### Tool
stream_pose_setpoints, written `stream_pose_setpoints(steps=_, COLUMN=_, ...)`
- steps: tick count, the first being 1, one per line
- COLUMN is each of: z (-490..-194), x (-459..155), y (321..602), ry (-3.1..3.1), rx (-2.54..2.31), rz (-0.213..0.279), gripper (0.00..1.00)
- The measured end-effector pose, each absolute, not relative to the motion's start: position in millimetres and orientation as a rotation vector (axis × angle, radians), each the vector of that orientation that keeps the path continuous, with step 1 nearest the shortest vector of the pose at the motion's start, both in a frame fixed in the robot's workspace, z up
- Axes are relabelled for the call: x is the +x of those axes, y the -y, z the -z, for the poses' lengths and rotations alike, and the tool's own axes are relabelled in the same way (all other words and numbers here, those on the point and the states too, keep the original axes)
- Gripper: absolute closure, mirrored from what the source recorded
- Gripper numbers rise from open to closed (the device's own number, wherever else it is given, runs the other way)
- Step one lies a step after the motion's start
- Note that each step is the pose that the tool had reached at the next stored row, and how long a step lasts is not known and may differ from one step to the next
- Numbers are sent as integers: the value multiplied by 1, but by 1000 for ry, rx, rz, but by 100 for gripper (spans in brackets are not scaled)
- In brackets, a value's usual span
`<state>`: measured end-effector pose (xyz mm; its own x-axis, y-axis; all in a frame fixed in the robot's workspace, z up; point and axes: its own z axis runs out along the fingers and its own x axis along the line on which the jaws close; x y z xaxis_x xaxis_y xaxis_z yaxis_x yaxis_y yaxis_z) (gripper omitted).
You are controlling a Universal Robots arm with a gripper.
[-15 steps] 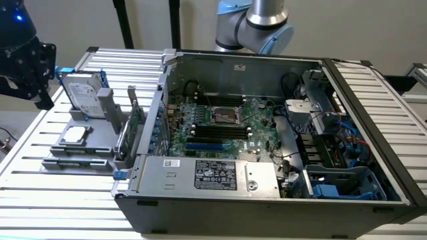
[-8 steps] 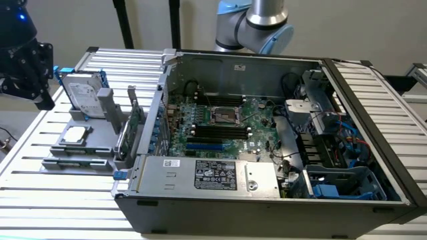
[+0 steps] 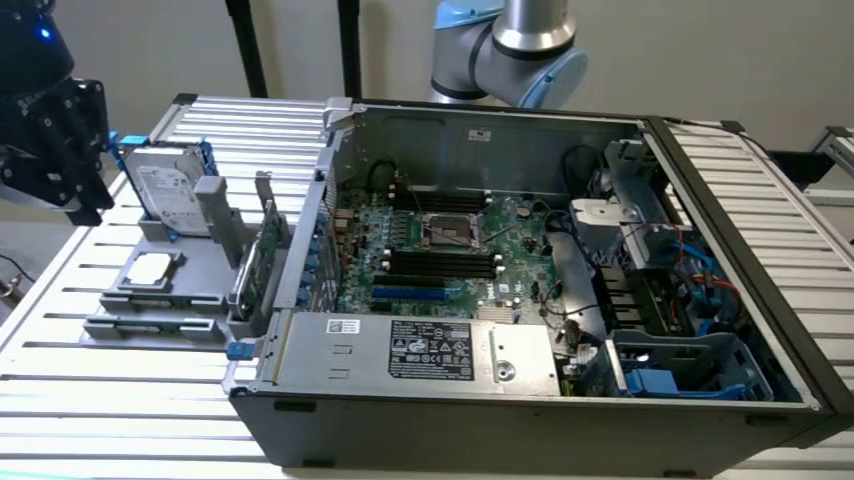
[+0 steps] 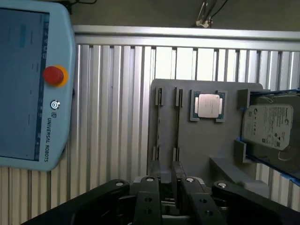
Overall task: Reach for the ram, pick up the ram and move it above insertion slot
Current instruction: 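Pick up the ram and move it above insertion slot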
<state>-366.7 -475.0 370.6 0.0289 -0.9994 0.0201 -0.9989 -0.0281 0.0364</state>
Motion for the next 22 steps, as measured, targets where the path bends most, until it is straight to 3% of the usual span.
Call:
stream_pose_setpoints(steps=3, z=-370, x=-367, y=475, ry=2162, rx=2224, rz=17, gripper=64)
stream_pose_setpoints(steps=4, z=-368, x=-367, y=475, ry=2161, rx=2224, rz=17, gripper=58)
stream_pose_setpoints(steps=22, z=-335, x=-367, y=475, ry=2161, rx=2224, rz=17, gripper=58)
